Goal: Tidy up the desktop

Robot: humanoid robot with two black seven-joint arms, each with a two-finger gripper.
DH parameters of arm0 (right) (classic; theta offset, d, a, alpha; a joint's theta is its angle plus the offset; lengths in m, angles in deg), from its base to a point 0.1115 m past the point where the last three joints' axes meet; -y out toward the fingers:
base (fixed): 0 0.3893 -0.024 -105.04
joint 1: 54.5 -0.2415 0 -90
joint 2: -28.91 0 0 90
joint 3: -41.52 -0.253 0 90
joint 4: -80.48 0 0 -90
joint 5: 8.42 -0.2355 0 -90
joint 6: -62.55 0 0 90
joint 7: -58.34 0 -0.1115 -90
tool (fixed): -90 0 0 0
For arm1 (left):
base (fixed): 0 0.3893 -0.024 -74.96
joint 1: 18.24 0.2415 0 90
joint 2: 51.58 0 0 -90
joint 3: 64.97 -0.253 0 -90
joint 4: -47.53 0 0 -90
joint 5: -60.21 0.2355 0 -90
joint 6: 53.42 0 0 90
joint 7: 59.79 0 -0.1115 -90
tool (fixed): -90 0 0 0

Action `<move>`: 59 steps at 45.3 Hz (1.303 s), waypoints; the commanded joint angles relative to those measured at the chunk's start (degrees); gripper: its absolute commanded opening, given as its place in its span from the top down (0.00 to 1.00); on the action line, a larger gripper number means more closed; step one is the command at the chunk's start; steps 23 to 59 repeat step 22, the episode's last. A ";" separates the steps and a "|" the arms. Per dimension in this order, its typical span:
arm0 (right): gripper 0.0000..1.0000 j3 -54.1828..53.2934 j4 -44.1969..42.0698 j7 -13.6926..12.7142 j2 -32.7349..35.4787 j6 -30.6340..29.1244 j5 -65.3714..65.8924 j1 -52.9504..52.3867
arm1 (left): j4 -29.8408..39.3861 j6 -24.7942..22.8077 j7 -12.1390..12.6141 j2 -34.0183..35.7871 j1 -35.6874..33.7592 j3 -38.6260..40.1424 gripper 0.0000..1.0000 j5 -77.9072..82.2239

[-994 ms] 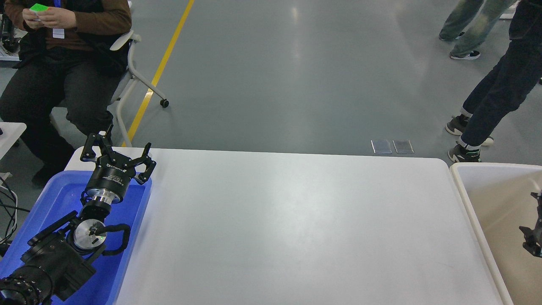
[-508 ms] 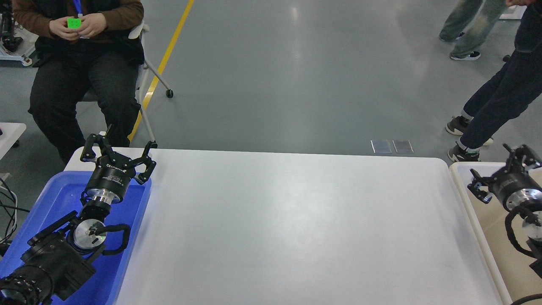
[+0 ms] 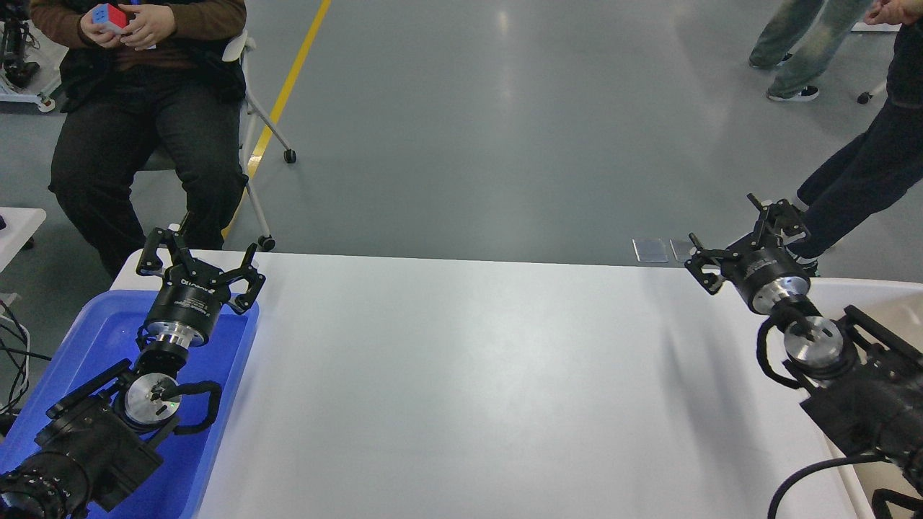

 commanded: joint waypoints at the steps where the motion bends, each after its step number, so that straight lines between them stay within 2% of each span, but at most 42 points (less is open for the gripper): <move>1: 0.00 -0.61 2.42 0.44 -5.69 -0.19 -0.97 -1.40 | 0.00 0.01 0.00 -0.01 0.00 0.00 0.00 -0.02; 10: 0.00 -0.61 2.16 0.44 -8.15 -0.19 -0.97 -2.19 | 0.00 0.01 0.00 0.07 0.00 0.00 0.00 -0.02; 59: 0.00 -0.43 1.98 0.44 -8.15 -0.28 -0.71 -1.92 | 0.00 0.01 0.00 -0.01 0.00 0.00 0.00 -0.02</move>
